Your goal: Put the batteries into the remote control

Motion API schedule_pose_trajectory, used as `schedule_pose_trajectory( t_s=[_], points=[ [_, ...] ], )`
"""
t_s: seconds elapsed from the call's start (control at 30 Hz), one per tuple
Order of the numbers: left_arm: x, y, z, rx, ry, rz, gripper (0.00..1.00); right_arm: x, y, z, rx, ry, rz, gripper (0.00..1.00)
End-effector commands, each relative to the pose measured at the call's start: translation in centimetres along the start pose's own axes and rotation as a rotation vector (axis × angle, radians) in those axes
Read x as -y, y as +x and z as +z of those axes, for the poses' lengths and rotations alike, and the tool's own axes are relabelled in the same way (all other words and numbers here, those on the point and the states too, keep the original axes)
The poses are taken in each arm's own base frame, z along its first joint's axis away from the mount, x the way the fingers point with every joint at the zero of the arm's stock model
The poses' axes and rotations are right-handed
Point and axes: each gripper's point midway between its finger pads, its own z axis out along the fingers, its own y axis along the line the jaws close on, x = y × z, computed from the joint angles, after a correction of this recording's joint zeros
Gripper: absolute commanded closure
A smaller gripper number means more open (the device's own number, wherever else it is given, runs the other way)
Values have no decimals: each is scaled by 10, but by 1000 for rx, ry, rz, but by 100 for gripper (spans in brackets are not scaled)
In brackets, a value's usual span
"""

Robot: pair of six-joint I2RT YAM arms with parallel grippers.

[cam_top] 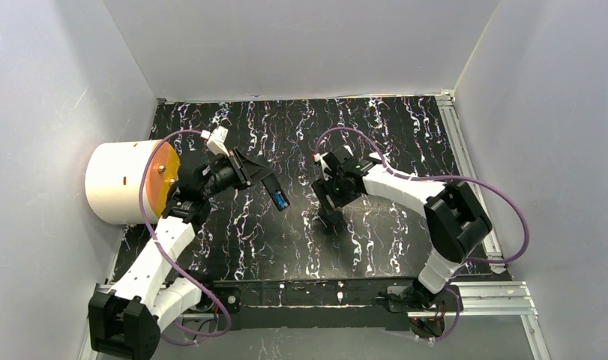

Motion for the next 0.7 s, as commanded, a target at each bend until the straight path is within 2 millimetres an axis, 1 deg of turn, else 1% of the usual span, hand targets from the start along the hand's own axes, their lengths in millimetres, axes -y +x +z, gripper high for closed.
schedule_pose_trajectory(
  t_s=[0.0, 0.07, 0.2, 0.5, 0.6, 0.67],
  points=[
    [8, -10, -1, 3, 0, 32, 100, -3, 12, 16, -40, -41, -73, 23],
    [6, -9, -1, -9, -8, 29, 100, -3, 17, 21, -57, -47, -90, 26],
    [0, -8, 0, -26, -40, 20, 100, -6, 25, 27, -81, -50, -115, 28],
    [-3, -6, 0, -28, -46, 11, 100, -1, 47, 37, -168, 60, -168, 33],
    [-3, -6, -1, -26, -46, 15, 100, -1, 53, 40, -187, 70, -172, 39],
    [-5, -5, -1, -26, -52, 14, 100, -1, 56, 40, -203, 89, -187, 41]
  ],
)
